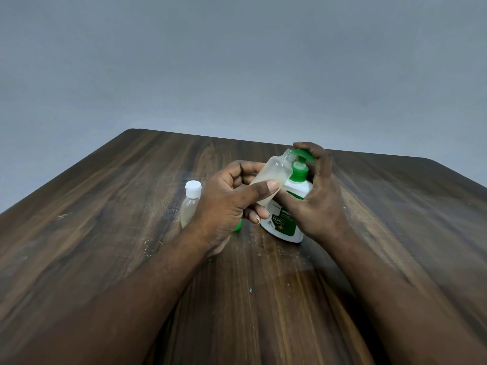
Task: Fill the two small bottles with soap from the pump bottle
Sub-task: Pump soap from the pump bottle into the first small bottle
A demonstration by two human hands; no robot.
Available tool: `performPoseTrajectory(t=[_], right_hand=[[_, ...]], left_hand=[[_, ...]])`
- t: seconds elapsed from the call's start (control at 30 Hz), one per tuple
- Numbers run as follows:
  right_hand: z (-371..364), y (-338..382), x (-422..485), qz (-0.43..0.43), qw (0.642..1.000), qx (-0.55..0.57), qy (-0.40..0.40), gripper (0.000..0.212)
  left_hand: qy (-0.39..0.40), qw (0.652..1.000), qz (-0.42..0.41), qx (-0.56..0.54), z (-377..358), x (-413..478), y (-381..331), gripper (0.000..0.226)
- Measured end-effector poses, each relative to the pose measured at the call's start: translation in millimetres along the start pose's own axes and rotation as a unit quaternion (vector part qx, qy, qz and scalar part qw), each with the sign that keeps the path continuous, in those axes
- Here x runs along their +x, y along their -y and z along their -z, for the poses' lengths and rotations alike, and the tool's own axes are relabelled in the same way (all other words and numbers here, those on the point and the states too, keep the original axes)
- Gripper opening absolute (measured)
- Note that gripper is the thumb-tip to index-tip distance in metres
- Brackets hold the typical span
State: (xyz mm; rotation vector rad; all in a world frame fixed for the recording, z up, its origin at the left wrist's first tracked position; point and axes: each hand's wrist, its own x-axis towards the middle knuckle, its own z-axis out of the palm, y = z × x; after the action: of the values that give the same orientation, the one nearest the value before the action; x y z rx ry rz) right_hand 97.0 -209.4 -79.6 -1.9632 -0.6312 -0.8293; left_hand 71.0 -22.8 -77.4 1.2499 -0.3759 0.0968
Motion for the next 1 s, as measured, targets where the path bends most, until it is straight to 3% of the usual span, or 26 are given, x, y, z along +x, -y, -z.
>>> performPoseTrajectory(t=[1.0], right_hand=[[2.0,-1.2,-0.3,0.002,1.0,0.008,0.005,0.081]], left_hand=[[0.019,0.999,0.021,-0.034,3.5,1.8,3.8,0.044]])
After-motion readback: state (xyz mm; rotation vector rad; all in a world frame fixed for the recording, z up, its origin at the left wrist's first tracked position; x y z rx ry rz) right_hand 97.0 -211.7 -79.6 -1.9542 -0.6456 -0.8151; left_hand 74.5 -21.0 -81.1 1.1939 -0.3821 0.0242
